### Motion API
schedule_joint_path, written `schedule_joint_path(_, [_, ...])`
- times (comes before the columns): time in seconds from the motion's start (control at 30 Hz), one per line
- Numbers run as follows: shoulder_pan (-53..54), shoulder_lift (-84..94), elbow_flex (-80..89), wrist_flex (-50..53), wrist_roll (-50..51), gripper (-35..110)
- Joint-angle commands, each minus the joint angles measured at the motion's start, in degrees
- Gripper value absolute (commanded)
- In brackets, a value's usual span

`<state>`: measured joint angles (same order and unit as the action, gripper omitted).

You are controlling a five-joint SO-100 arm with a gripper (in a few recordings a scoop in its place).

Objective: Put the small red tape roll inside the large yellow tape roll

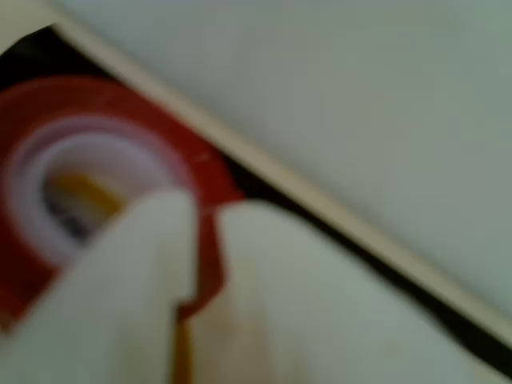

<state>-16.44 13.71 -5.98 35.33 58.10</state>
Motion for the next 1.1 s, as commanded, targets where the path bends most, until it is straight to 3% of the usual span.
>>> schedule_joint_path(0.0, [-2.20,4.04,-8.00,1.49,2.72,0])
schedule_joint_path(0.7, [-2.55,-1.93,-7.91,-1.14,2.11,0])
schedule_joint_path(1.07, [-3.96,3.16,-7.91,0.53,1.49,0])
